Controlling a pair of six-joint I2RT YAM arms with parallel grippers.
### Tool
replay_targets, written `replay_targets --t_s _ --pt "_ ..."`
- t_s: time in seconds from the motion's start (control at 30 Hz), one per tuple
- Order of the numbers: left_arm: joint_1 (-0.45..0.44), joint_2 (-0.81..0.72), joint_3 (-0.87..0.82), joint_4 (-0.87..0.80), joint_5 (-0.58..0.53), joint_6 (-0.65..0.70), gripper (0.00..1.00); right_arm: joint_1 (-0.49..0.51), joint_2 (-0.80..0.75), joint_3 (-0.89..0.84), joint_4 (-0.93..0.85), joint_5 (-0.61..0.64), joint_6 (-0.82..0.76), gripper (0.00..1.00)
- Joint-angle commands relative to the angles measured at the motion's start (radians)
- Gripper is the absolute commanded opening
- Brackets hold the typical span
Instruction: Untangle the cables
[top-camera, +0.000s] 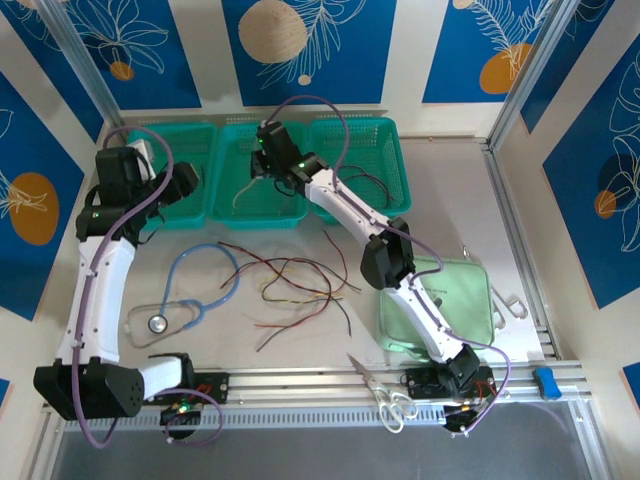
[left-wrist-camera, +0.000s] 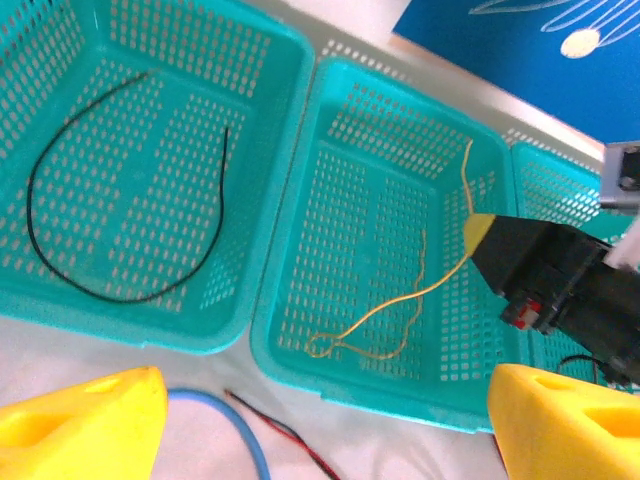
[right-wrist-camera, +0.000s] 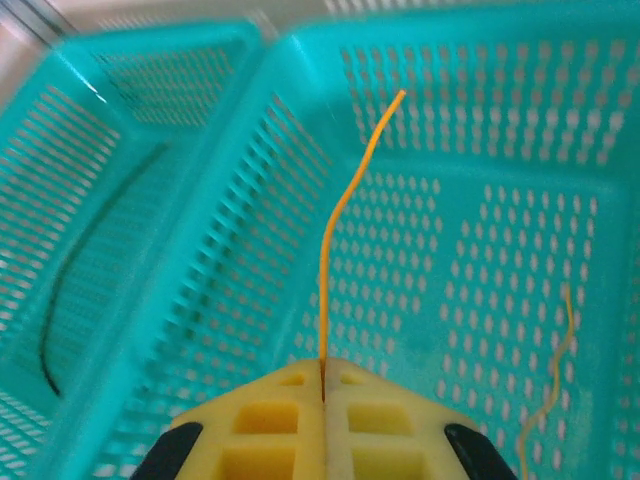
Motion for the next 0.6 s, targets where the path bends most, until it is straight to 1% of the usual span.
replay_targets --t_s 0.0,0.07,0.1,0.17,0.3,0.37,0.47,0.57 --pt "-0.026 -0.049 -0.057 -0.008 0.024 -0.044 0.84 -0.020 0.036 -0.010 -0.092 -0.043 0.067 0.00" --pt "-0.039 -0.068 -0.081 -0.005 0.018 -0.054 0.84 -0.027 0.058 0.017 -0.116 -0.069 0.076 0.00" --pt "-0.043 -0.074 -0.087 -0.009 0.015 -0.054 0.84 -0.030 0.063 0.031 -0.126 -0.083 0.075 0.05" --pt "-0.051 -0.083 -0.094 -0.022 0.008 -0.051 0.84 -0.034 0.060 0.048 -0.133 -0.093 0.069 0.23" --pt "-0.057 -0.099 -0.101 -0.041 0.010 -0.051 0.85 -0.040 0.027 0.052 -0.129 -0.088 0.038 0.33" --pt "-0.060 -0.111 -0.101 -0.051 0.003 -0.047 0.85 -0.044 -0.003 0.049 -0.132 -0.088 0.026 0.44" --pt "-0.064 -0.128 -0.099 -0.071 0.000 -0.041 0.85 -0.043 -0.062 0.041 -0.143 -0.081 0.000 0.49" --pt "-0.068 -0.143 -0.094 -0.092 0.008 -0.040 0.85 -0.033 -0.140 0.012 -0.135 -0.081 -0.042 0.50"
